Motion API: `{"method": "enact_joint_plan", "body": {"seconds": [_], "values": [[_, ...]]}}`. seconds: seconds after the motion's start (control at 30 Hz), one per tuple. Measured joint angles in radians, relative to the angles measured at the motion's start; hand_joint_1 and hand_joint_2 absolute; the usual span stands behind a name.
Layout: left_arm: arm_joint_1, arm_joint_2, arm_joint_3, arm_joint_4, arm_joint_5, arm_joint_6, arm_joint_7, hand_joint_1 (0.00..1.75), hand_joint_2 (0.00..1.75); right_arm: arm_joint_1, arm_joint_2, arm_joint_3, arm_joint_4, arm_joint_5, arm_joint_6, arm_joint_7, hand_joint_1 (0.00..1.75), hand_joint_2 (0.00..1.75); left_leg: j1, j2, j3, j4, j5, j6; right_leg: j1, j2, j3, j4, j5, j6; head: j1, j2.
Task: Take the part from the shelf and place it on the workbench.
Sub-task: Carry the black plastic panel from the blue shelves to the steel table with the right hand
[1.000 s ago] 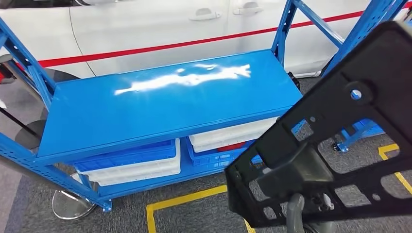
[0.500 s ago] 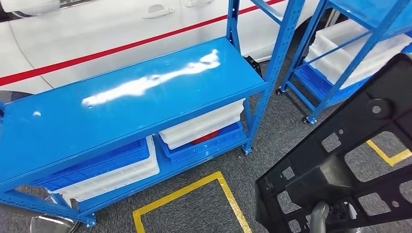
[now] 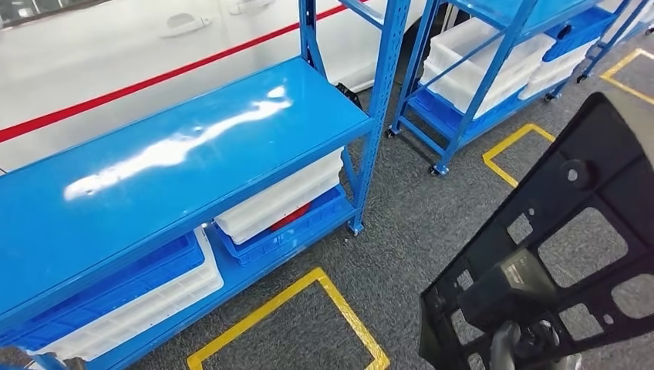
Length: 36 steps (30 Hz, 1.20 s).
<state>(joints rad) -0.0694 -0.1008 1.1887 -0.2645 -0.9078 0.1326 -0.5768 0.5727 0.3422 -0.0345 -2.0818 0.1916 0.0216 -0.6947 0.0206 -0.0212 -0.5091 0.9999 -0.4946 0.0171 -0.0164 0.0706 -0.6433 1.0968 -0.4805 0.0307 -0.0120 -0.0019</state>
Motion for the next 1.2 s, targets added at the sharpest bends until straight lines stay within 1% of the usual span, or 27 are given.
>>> {"method": "enact_joint_plan", "body": {"seconds": [0.03, 0.07, 0.1, 0.13, 0.17, 0.2, 0.27, 0.33, 0.4, 0.43, 0.5, 0.53, 0.57, 0.6, 0.63, 0.67, 0.7, 0.77, 0.83, 0.87, 0.93, 1.0, 1.07, 1.1, 1.13, 1.17, 1.2], "values": [[0.0, 0.003, 0.0, 0.0, -0.005, -0.002, 0.002, 0.0, 0.0, -0.007, 0.0, 0.0, 0.006, 0.015, 0.006, 0.0, 1.75, 1.75, -0.002, 0.015, -0.002, 0.0, 0.002, 0.003, 0.002, -0.033, -0.027, 0.059, -0.035, 0.003, 0.002, 0.0], [0.0, 0.007, 0.0, 0.0, -0.008, -0.006, 0.004, 0.0, 0.0, -0.015, 0.0, -0.001, 0.015, 0.028, 0.012, 0.0, 1.75, 1.75, -0.004, 0.031, -0.005, 0.0, 0.003, 0.005, 0.001, -0.051, -0.056, 0.127, -0.069, 0.005, 0.004, 0.0], [0.0, 0.011, 0.0, 0.0, -0.011, -0.009, 0.006, 0.0, 0.0, -0.023, 0.0, -0.001, 0.026, 0.041, 0.019, 0.0, 1.75, 1.75, -0.006, 0.048, -0.007, 0.0, 0.003, 0.005, 0.0, -0.06, -0.08, 0.183, -0.09, 0.008, 0.004, 0.0], [-0.001, 0.014, 0.0, 0.0, -0.013, -0.014, 0.007, 0.0, 0.0, -0.029, 0.0, -0.001, 0.039, 0.056, 0.024, 0.0, 1.75, 1.75, -0.007, 0.065, -0.008, 0.001, 0.003, 0.005, -0.001, -0.065, -0.087, 0.209, -0.094, 0.009, 0.004, 0.0], [-0.002, 0.016, 0.0, 0.0, -0.017, -0.018, 0.007, 0.0, 0.0, -0.036, 0.0, -0.001, 0.051, 0.071, 0.027, 0.001, 1.75, 1.75, -0.007, 0.08, -0.008, 0.001, 0.003, 0.005, -0.002, -0.069, -0.074, 0.196, -0.078, 0.009, 0.004, 0.0], [-0.005, 0.018, 0.0, 0.0, -0.022, -0.022, 0.006, 0.0, 0.0, -0.043, 0.0, -0.001, 0.064, 0.086, 0.03, 0.001, 1.75, 1.75, -0.008, 0.093, -0.006, 0.001, 0.002, 0.004, -0.002, -0.079, -0.042, 0.144, -0.049, 0.006, 0.004, 0.0], [-0.01, 0.02, -0.001, 0.0, -0.037, -0.03, 0.006, 0.0, 0.0, -0.063, 0.0, 0.0, 0.088, 0.112, 0.032, 0.004, 1.75, 1.75, -0.011, 0.115, -0.002, 0.002, -0.002, -0.002, 0.006, -0.123, 0.04, 0.002, 0.0, -0.006, 0.004, 0.0], [-0.013, 0.022, -0.004, 0.0, -0.05, -0.036, 0.006, 0.0, 0.0, -0.084, 0.001, 0.003, 0.115, 0.13, 0.032, 0.008, 1.75, 1.75, -0.016, 0.134, 0.002, 0.003, -0.005, -0.011, 0.017, -0.15, 0.074, -0.069, 0.013, -0.021, 0.003, 0.0], [-0.017, 0.024, -0.006, 0.0, -0.061, -0.039, 0.006, 0.0, 0.0, -0.094, 0.002, 0.005, 0.139, 0.142, 0.028, 0.012, 1.75, 1.75, -0.018, 0.153, 0.005, 0.002, -0.006, -0.021, 0.02, -0.133, 0.07, -0.075, 0.015, -0.033, 0.003, 0.0], [-0.02, 0.025, -0.008, 0.0, -0.065, -0.041, 0.006, 0.0, 0.0, -0.096, 0.002, 0.006, 0.149, 0.147, 0.024, 0.013, 1.75, 1.75, -0.016, 0.146, 0.005, 0.005, -0.011, -0.026, 0.017, -0.122, 0.069, -0.079, 0.019, -0.039, 0.003, 0.0], [-0.021, 0.026, -0.012, 0.0, -0.072, -0.045, 0.006, 0.0, 0.0, -0.102, 0.003, 0.015, 0.165, 0.155, 0.014, 0.014, 1.75, 1.75, -0.012, 0.095, -0.015, 0.06, -0.053, -0.034, 0.011, -0.099, 0.068, -0.087, 0.027, -0.052, 0.002, 0.0], [-0.02, 0.027, -0.014, 0.0, -0.075, -0.047, 0.006, 0.0, 0.0, -0.105, 0.004, 0.022, 0.173, 0.159, 0.009, 0.015, 1.75, 1.75, -0.01, 0.062, -0.04, 0.117, -0.088, -0.037, 0.009, -0.087, 0.067, -0.088, 0.03, -0.057, 0.002, 0.0], [-0.017, 0.028, -0.016, 0.0, -0.078, -0.05, 0.006, 0.0, 0.0, -0.109, 0.004, 0.029, 0.18, 0.163, 0.004, 0.016, 1.75, 1.75, -0.009, 0.041, -0.071, 0.186, -0.123, -0.038, 0.009, -0.074, 0.064, -0.088, 0.032, -0.06, 0.001, 0.0], [-0.014, 0.028, -0.017, 0.0, -0.08, -0.052, 0.006, 0.0, 0.0, -0.11, 0.005, 0.034, 0.186, 0.165, 0.0, 0.017, 1.75, 1.75, -0.009, 0.033, -0.099, 0.248, -0.146, -0.039, 0.01, -0.059, 0.062, -0.086, 0.033, -0.061, 0.001, 0.0], [-0.012, 0.028, -0.019, 0.0, -0.081, -0.053, 0.006, 0.0, 0.0, -0.11, 0.005, 0.038, 0.192, 0.167, -0.003, 0.018, 1.75, 1.75, -0.009, 0.03, -0.116, 0.283, -0.15, -0.04, 0.01, -0.044, 0.06, -0.084, 0.034, -0.061, 0.001, 0.0], [-0.01, 0.029, -0.02, 0.0, -0.082, -0.053, 0.006, 0.0, 0.0, -0.11, 0.005, 0.042, 0.198, 0.168, -0.005, 0.019, 1.75, 1.75, -0.009, 0.029, -0.118, 0.282, -0.135, -0.04, 0.011, -0.029, 0.058, -0.08, 0.034, -0.061, 0.002, 0.0], [-0.01, 0.029, -0.022, 0.0, -0.082, -0.053, 0.006, 0.0, 0.0, -0.111, 0.005, 0.045, 0.202, 0.168, -0.006, 0.02, 1.75, 1.75, -0.008, 0.025, -0.1, 0.24, -0.101, -0.039, 0.01, -0.013, 0.057, -0.076, 0.033, -0.06, 0.002, 0.0], [-0.01, 0.031, -0.023, 0.0, -0.082, -0.054, 0.006, 0.0, 0.0, -0.112, 0.005, 0.05, 0.21, 0.169, -0.007, 0.021, 1.75, 1.75, -0.004, -0.016, -0.043, 0.105, -0.035, -0.037, 0.011, 0.015, 0.053, -0.064, 0.031, -0.054, 0.002, 0.0], [-0.01, 0.033, -0.024, 0.0, -0.084, -0.055, 0.005, 0.0, 0.0, -0.113, 0.004, 0.054, 0.216, 0.171, -0.011, 0.021, 1.75, 1.75, -0.002, -0.056, -0.013, 0.03, -0.013, -0.032, 0.01, 0.04, 0.044, -0.057, 0.033, -0.041, 0.002, 0.0], [-0.01, 0.033, -0.025, 0.0, -0.086, -0.056, 0.005, 0.0, 0.0, -0.113, 0.004, 0.056, 0.218, 0.173, -0.015, 0.02, 1.75, 1.75, -0.004, -0.06, -0.012, 0.026, -0.015, -0.029, 0.008, 0.052, 0.039, -0.056, 0.037, -0.033, 0.003, 0.0], [-0.013, 0.032, -0.028, 0.0, -0.093, -0.056, 0.006, 0.0, 0.0, -0.113, 0.002, 0.06, 0.225, 0.181, -0.03, 0.018, 1.75, 1.75, -0.005, -0.035, -0.012, 0.02, -0.006, -0.017, 0.004, 0.065, 0.031, -0.057, 0.043, -0.02, 0.003, 0.0], [-0.018, 0.031, -0.033, 0.0, -0.11, -0.056, 0.008, 0.0, 0.0, -0.117, -0.007, 0.065, 0.234, 0.2, -0.057, 0.014, 1.75, 1.75, -0.003, -0.006, -0.011, 0.01, 0.004, -0.003, 0.007, 0.022, 0.008, -0.015, 0.015, -0.011, 0.007, 0.0], [-0.019, 0.033, -0.044, 0.0, -0.136, -0.055, 0.009, 0.0, 0.0, -0.128, -0.023, 0.075, 0.248, 0.221, -0.092, 0.011, 1.75, 1.75, -0.005, 0.023, -0.013, 0.006, 0.008, 0.004, 0.007, -0.04, -0.047, 0.1, -0.049, -0.005, 0.012, 0.0], [-0.02, 0.034, -0.051, 0.0, -0.151, -0.054, 0.009, 0.0, 0.0, -0.133, -0.032, 0.08, 0.255, 0.227, -0.11, 0.012, 1.75, 1.75, -0.007, 0.039, -0.015, 0.006, 0.008, 0.005, 0.006, -0.055, -0.076, 0.163, -0.077, -0.003, 0.012, 0.0], [-0.022, 0.036, -0.059, 0.0, -0.165, -0.054, 0.009, 0.0, 0.0, -0.135, -0.041, 0.083, 0.263, 0.23, -0.124, 0.014, 1.75, 1.75, -0.008, 0.055, -0.016, 0.006, 0.008, 0.005, 0.004, -0.062, -0.093, 0.204, -0.088, -0.001, 0.012, 0.0], [-0.025, 0.038, -0.068, 0.0, -0.181, -0.055, 0.009, 0.0, 0.0, -0.136, -0.049, 0.085, 0.269, 0.23, -0.133, 0.019, 1.75, 1.75, -0.009, 0.069, -0.016, 0.006, 0.008, 0.005, 0.003, -0.067, -0.093, 0.21, -0.082, -0.001, 0.012, 0.0], [-0.029, 0.041, -0.08, 0.0, -0.198, -0.056, 0.005, 0.0, 0.0, -0.135, -0.057, 0.085, 0.273, 0.23, -0.14, 0.024, 1.75, 1.75, -0.009, 0.082, -0.016, 0.006, 0.007, 0.004, 0.002, -0.072, -0.072, 0.178, -0.06, -0.002, 0.012, 0.0]]}}
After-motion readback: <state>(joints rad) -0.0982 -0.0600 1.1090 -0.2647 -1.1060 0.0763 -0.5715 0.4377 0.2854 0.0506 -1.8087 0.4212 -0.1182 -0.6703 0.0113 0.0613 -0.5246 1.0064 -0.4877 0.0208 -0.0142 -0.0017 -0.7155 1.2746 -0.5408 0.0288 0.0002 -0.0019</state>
